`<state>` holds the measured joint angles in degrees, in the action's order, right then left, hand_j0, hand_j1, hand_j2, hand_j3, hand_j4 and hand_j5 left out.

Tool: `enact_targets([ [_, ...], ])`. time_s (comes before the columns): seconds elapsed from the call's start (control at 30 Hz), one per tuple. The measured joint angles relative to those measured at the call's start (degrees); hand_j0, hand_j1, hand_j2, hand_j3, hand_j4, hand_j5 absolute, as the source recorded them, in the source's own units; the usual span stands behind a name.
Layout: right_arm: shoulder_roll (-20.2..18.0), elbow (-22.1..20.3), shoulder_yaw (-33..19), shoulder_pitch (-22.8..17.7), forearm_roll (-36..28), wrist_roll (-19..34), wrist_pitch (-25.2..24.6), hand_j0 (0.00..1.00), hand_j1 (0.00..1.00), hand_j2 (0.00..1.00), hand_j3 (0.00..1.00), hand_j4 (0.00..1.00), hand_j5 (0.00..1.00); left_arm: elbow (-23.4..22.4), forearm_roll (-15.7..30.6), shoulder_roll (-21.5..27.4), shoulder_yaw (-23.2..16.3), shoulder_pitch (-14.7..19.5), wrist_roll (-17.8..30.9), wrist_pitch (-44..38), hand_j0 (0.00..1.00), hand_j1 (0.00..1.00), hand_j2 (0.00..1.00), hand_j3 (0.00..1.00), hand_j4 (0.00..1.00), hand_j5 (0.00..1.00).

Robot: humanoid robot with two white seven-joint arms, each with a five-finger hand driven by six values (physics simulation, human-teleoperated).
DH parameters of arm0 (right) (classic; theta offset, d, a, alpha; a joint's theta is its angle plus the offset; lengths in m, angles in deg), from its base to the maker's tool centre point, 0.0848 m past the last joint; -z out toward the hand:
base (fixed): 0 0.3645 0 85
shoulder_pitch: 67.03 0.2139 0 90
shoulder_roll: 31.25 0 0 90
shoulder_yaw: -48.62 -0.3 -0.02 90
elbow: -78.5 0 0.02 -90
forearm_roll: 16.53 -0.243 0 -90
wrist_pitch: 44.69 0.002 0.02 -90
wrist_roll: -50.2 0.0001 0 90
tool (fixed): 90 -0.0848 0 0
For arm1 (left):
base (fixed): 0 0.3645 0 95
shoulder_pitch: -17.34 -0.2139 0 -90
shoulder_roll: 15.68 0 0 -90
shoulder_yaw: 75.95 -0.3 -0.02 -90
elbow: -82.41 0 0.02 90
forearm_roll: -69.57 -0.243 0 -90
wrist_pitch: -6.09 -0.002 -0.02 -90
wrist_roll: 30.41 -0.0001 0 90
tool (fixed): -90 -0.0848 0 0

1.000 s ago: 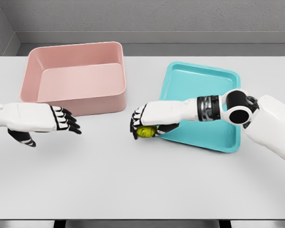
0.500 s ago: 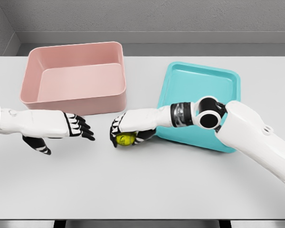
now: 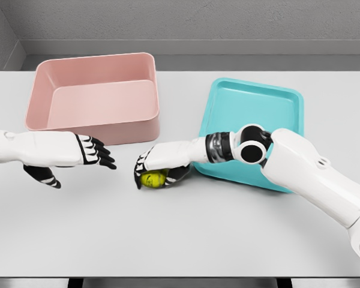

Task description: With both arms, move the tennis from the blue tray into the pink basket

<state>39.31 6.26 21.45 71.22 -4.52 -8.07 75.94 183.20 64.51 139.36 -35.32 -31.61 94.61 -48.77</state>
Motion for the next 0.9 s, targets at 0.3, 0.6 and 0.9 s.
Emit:
enact_targets([
  [0.3, -0.07, -0.18, 0.06, 0.79, -0.05, 0.01, -1.29, 1.0, 1.0, 1.0, 1.0, 1.0, 1.0, -0.62, 0.32, -0.54, -0.27, -0.26, 0.0, 0.01, 1.0, 1.0, 1.0, 1.0, 1.0, 1.0],
  [0.6, -6.42, -5.42, -0.4, 2.9, -0.32, -0.01, -0.49, 1.0, 1.0, 1.0, 1.0, 1.0, 1.0, -1.69, 2.52, -0.68, -0.16, 0.0, 0.0, 0.0, 1.0, 1.0, 1.0, 1.0, 1.0, 1.0],
  [0.9, -10.53, -9.0, -1.22, 5.1, -2.8, -0.07, 4.03, 1.0, 1.0, 1.0, 1.0, 1.0, 1.0, -1.66, 2.79, -5.18, -0.29, -0.18, 0.0, 0.01, 1.0, 1.0, 1.0, 1.0, 1.0, 1.0],
])
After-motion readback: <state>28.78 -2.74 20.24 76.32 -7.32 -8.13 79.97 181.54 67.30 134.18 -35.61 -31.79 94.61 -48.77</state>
